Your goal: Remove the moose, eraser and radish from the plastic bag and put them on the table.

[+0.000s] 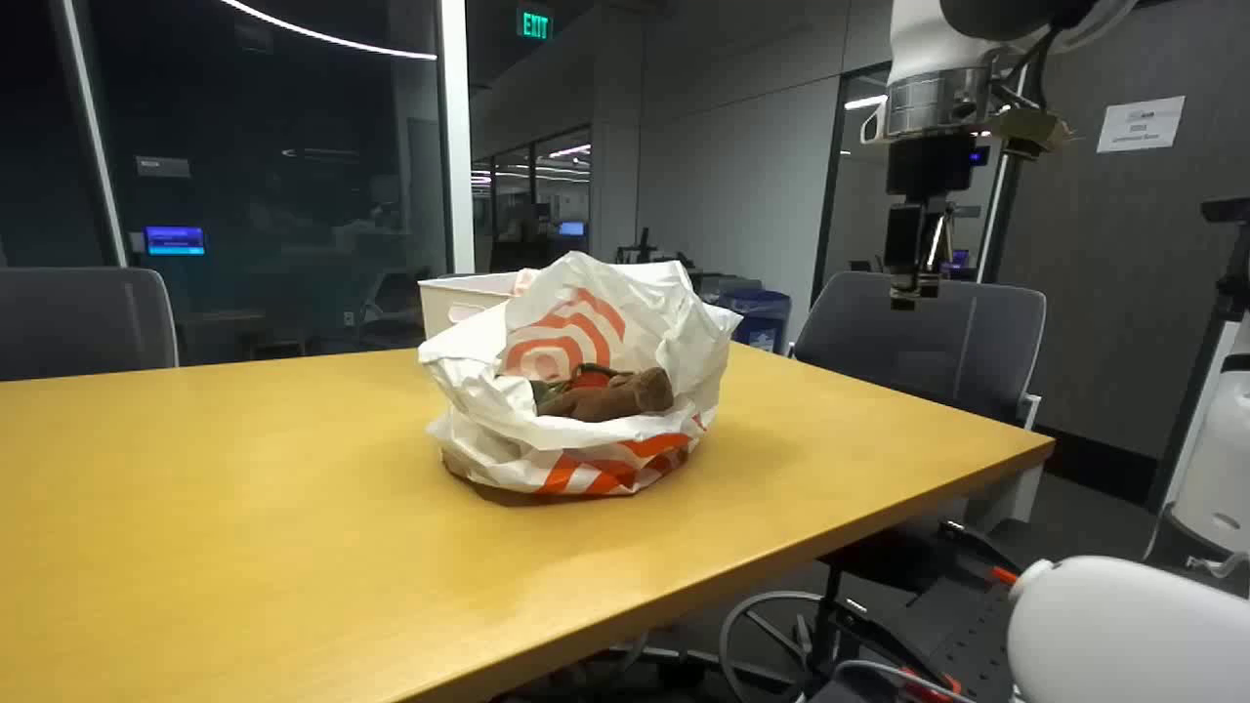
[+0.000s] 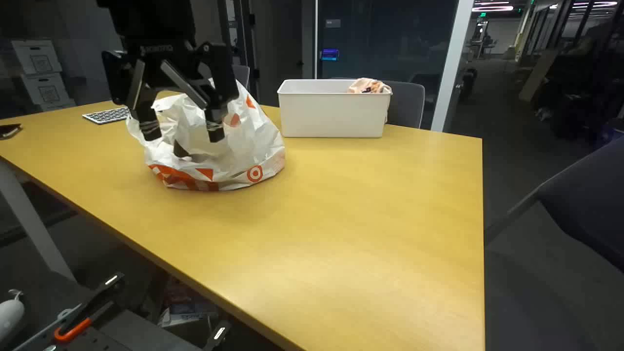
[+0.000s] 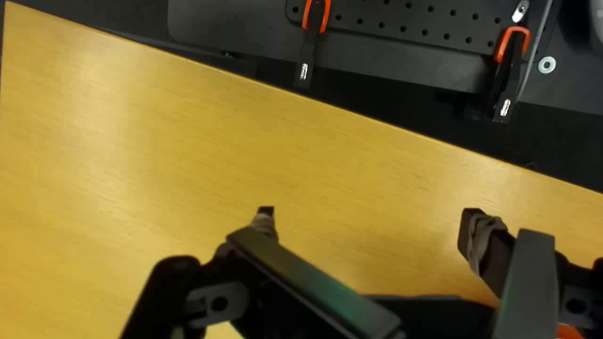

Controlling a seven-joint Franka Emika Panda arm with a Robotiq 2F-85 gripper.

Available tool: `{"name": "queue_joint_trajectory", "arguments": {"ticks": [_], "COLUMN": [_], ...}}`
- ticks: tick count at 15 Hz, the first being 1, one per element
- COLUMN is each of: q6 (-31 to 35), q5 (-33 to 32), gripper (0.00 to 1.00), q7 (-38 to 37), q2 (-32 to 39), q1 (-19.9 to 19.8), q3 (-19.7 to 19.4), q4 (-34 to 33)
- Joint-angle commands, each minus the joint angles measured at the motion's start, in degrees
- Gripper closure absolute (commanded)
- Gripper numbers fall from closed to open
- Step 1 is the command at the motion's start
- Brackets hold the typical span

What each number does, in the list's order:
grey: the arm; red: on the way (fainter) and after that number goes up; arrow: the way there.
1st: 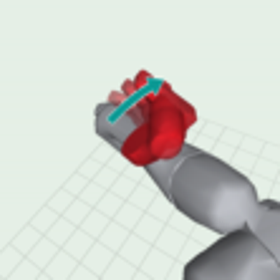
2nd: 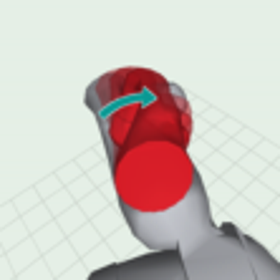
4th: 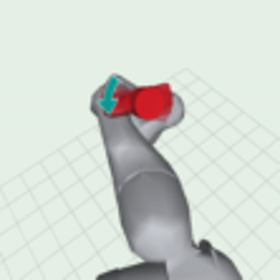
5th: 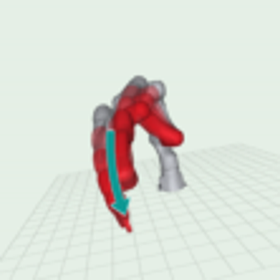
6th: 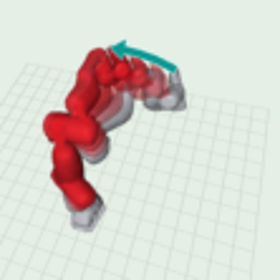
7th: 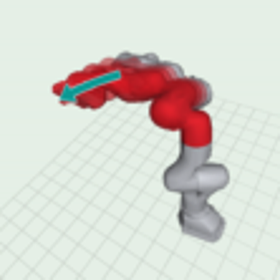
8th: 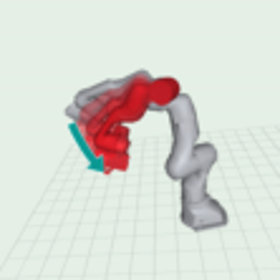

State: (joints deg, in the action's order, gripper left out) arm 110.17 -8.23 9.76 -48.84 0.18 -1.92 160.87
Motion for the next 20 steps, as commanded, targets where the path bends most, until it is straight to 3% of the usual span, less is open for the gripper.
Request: {"name": "queue_joint_trajectory", "arguments": {"ticks": [1,10,12,15,20], "q6": [-0.4,-0.6,2.1,5.0,7.2], "q5": [-0.2,-0.2,1.4,2.2,1.1], "gripper": [0.00,0.00,0.00,0.00,0.00], "q7": [-0.2,-0.2,1.7,1.7,2.1], "q2": [0.1,0.5,2.9,5.5,12.6], "q1": [0.3,0.3,4.1,10.0,18.1], "q3": [-0.2,-0.2,1.0,5.8,14.2], "q4": [0.1,0.2,-0.1,-2.7,-13.3]}}
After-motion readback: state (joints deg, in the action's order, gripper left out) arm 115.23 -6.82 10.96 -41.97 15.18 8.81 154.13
